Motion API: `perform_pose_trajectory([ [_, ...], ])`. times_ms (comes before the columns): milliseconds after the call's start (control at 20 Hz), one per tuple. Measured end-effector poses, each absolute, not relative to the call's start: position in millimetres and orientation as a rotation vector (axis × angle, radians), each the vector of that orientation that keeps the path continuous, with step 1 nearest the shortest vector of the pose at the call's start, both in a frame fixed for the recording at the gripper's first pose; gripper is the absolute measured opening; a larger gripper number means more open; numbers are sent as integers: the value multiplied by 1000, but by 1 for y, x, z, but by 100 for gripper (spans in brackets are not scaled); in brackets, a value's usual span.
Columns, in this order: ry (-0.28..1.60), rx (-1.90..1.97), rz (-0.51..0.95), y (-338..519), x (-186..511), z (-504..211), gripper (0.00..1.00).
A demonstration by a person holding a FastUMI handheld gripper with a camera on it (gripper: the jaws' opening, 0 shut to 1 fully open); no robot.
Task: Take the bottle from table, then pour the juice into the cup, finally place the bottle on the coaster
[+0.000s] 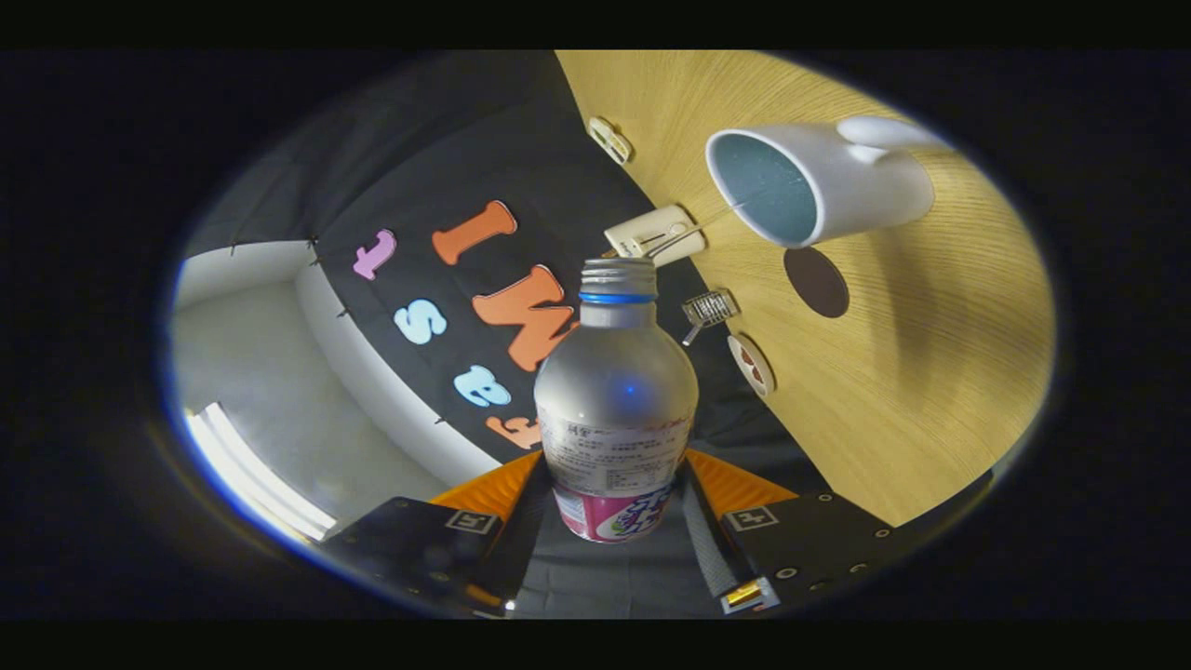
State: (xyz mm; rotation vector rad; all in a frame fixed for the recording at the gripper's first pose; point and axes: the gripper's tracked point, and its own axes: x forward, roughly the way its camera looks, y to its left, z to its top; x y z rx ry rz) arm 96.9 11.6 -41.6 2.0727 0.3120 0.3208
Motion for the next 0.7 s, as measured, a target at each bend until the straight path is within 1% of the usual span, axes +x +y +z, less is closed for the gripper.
perform_pose_trajectory([
  [700, 280, 2161, 332, 6, 96, -29, 74],
])
